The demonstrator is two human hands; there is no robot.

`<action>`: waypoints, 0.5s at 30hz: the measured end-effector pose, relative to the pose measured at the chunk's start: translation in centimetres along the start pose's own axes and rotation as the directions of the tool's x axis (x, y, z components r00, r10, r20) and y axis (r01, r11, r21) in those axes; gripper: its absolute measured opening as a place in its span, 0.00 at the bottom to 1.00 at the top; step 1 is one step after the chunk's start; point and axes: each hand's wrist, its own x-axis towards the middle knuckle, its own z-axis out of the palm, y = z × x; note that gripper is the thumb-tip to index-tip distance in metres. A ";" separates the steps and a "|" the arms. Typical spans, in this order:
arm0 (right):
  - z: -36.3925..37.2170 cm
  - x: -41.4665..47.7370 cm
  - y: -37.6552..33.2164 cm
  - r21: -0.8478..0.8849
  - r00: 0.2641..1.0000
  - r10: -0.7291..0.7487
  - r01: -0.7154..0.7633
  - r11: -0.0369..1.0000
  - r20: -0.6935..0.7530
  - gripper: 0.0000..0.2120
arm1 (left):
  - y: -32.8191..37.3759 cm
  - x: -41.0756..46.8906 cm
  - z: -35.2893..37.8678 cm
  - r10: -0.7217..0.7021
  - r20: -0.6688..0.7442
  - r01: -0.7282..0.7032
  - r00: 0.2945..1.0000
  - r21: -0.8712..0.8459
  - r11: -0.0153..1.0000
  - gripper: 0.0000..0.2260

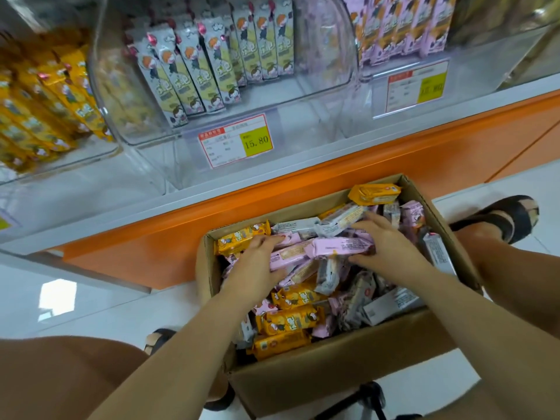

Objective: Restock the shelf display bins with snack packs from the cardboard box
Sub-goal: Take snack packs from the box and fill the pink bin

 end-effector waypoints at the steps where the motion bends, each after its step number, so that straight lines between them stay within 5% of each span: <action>1: -0.1 0.3 0.1 -0.010 1.000 -0.010 0.011 1.000 0.029 0.28 | 0.0 0.1 -0.1 0.009 0.018 -0.009 1.000 0.014 1.000 0.28; 9: -1.0 -0.4 -1.2 0.033 0.997 -0.016 0.018 0.999 -0.069 0.19 | 0.7 1.6 -1.7 -0.030 0.091 -0.006 0.995 0.376 0.927 0.31; 15: -1.3 -1.9 -2.2 0.181 0.989 -0.017 0.044 0.982 -0.147 0.17 | 1.3 2.0 -2.2 -0.008 0.190 -0.049 0.982 0.293 0.955 0.25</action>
